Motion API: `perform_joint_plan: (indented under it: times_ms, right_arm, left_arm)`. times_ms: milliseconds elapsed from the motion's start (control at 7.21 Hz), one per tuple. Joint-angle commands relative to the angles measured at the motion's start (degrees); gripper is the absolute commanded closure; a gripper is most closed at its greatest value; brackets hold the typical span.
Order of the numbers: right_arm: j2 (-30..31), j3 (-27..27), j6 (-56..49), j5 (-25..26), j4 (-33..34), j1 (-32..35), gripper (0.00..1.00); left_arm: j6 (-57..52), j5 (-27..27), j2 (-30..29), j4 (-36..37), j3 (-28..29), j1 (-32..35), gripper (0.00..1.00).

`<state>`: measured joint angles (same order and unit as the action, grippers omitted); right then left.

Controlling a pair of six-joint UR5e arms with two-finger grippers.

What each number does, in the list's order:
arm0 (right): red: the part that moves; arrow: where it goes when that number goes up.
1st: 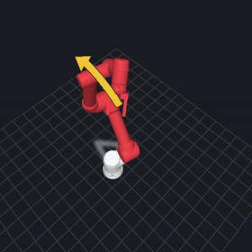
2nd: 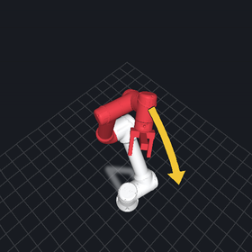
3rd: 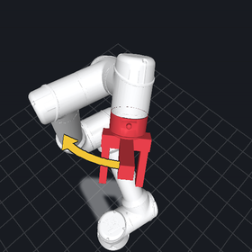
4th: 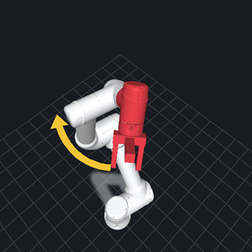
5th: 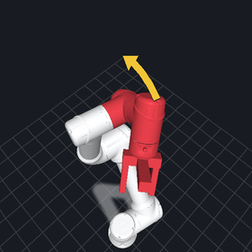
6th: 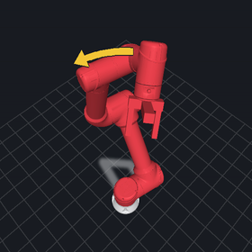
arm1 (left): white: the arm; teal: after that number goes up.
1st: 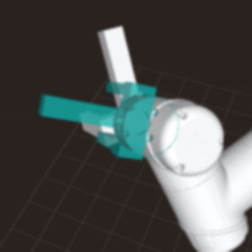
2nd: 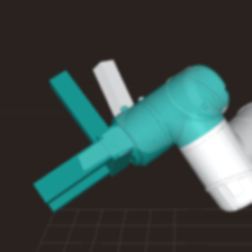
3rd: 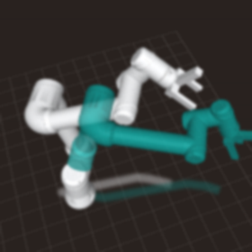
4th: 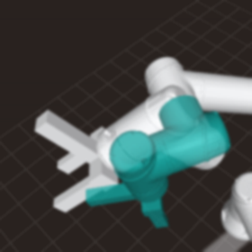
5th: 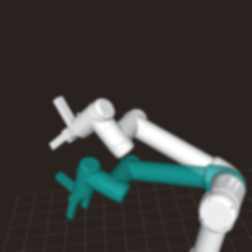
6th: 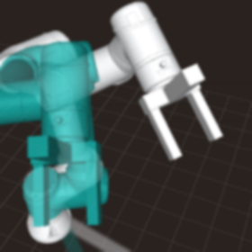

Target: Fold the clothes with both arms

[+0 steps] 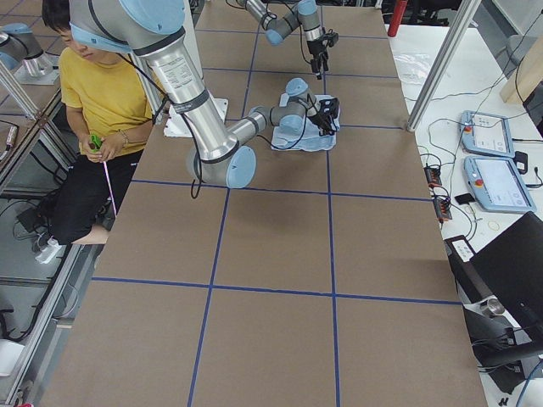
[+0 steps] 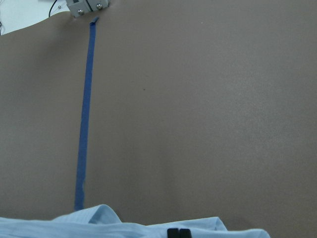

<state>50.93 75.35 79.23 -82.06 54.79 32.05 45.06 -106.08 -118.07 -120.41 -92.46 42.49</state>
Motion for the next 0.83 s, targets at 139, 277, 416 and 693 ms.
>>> perform_joint_plan:
  times_ms: [139, 277, 416, 693]
  right_arm:
    - [0.0, -0.2, -0.6, 0.6, 0.3, 0.0, 0.0]
    - [-0.2, -0.2, -0.7, 0.1, 0.3, 1.0, 0.0]
    - [-0.9, 0.1, -0.7, -2.2, 2.4, 3.3, 0.0]
    - [-2.3, 1.3, -5.5, -15.1, 12.5, 10.4, 0.0]
  left_arm:
    - [0.1, 0.0, 0.0, 0.0, -0.1, 0.0, 0.0]
    - [0.1, 0.0, 0.0, 0.0, -0.2, 0.0, 0.0]
    - [0.1, 0.0, 0.0, 0.0, -0.3, 0.1, 0.0]
    - [-0.8, -0.4, 1.8, 0.7, -2.4, 0.8, 0.0]
